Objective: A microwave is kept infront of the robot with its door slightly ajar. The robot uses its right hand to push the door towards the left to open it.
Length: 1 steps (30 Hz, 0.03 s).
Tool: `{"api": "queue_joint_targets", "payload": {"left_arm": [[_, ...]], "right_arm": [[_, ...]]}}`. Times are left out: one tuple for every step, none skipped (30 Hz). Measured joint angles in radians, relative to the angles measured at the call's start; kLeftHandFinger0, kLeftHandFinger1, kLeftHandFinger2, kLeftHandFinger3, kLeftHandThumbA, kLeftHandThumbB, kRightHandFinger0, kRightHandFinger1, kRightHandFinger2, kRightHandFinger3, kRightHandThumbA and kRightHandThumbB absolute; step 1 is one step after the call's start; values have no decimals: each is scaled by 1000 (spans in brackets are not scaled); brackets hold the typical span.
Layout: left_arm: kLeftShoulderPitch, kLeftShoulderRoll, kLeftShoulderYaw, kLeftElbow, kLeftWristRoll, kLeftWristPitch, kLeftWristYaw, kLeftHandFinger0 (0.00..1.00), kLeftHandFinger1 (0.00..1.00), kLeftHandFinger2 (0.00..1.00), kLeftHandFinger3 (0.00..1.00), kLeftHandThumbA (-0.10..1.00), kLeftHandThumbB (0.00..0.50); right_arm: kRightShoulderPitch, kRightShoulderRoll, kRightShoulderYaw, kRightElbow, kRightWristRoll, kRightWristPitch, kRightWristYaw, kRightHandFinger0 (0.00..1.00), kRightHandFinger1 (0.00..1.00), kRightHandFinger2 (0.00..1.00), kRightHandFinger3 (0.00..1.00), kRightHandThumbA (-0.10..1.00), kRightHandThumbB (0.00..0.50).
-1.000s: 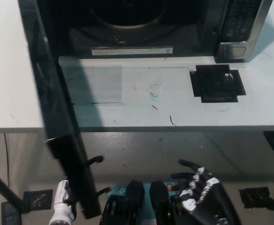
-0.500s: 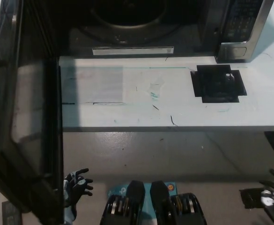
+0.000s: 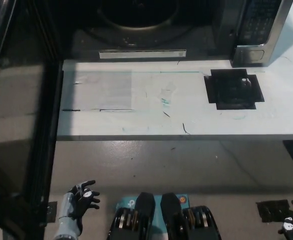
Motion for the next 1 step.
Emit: {"api": "queue_joint_targets", "payload": {"left_arm": [[0,0,0,0,0,0,0,322,318,341,517,24,101]], "right_arm": [[0,1,0,1,0,-1,-1,295,464,548,737,272,239]]}}
